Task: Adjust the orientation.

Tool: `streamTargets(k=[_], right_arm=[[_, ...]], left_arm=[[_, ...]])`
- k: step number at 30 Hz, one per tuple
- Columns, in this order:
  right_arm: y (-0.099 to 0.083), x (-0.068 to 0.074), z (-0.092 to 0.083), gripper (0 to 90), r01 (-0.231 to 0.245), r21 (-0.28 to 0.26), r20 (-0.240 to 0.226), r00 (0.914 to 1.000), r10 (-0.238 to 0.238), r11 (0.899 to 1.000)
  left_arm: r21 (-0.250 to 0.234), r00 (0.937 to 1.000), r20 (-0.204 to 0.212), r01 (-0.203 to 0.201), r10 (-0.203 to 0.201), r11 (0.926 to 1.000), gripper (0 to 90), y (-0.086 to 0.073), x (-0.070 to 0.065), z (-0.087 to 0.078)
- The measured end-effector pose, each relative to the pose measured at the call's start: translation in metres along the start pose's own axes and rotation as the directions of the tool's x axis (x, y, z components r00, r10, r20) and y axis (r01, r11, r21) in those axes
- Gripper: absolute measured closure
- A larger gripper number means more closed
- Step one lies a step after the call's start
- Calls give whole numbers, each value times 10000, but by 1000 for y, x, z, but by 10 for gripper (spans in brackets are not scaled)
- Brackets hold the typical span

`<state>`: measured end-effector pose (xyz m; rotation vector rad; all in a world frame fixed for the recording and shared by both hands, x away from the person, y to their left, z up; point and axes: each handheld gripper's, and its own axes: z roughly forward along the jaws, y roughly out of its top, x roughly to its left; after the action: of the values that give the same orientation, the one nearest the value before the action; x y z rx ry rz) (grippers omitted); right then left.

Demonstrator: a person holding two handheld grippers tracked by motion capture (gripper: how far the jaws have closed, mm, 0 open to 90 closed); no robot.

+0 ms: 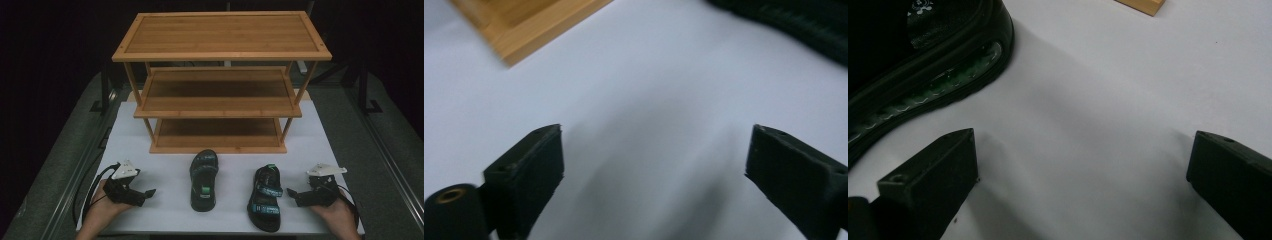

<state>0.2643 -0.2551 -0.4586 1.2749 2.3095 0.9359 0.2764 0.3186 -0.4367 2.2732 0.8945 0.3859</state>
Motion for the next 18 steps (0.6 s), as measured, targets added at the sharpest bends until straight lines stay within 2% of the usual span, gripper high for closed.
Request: streamTargets(k=[1, 3, 4, 6, 7, 10, 11, 13, 16, 18], right_arm=[[0, 0, 0, 0, 6, 10, -4, 10000, -6, 10000], [0, 0, -1, 0, 44, 28, -10, 10000, -44, 10000], [0, 0, -1, 0, 44, 28, -10, 10000, -44, 10000], [0, -1, -6, 73, 95, 65, -127, 9999, -95, 9999], [-1, -2, -8, 89, 111, 7, -212, 9997, -111, 9999], [-1, -4, -14, 142, 21, -175, -337, 9994, -26, 9998], [0, -6, -21, 154, -111, -416, -578, 9983, 87, 9991], [1, -7, -25, 220, -124, -537, -905, 9959, 75, 9985], [5, -6, -30, 249, -49, -694, -1162, 9932, -32, 9976], [12, -3, -39, 329, 184, -913, -1572, 9870, -326, 9957]], left_arm=[[45, 9999, -102, 67, -66, 10000, 0, -3, 1, 1], [102, 9993, -369, 105, -102, 9999, 0, -8, 1, 3], [102, 9993, -369, 105, -102, 9999, 0, -8, 1, 3], [98, 9994, -269, 223, -220, 9997, 0, -11, 4, 5], [-42, 9995, -116, 280, -281, 9996, 0, -13, 6, 6], [-261, 9996, -38, 282, -283, 9993, 0, -16, 7, 7], [-288, 9998, -51, 214, -215, 9994, 0, -16, 6, 7], [-263, 9997, -33, 252, -253, 9993, 0, -16, 7, 6], [-263, 9997, -33, 261, -262, 9993, 0, -16, 7, 7], [-267, 9996, -27, 270, -271, 9993, 0, -16, 7, 7]])
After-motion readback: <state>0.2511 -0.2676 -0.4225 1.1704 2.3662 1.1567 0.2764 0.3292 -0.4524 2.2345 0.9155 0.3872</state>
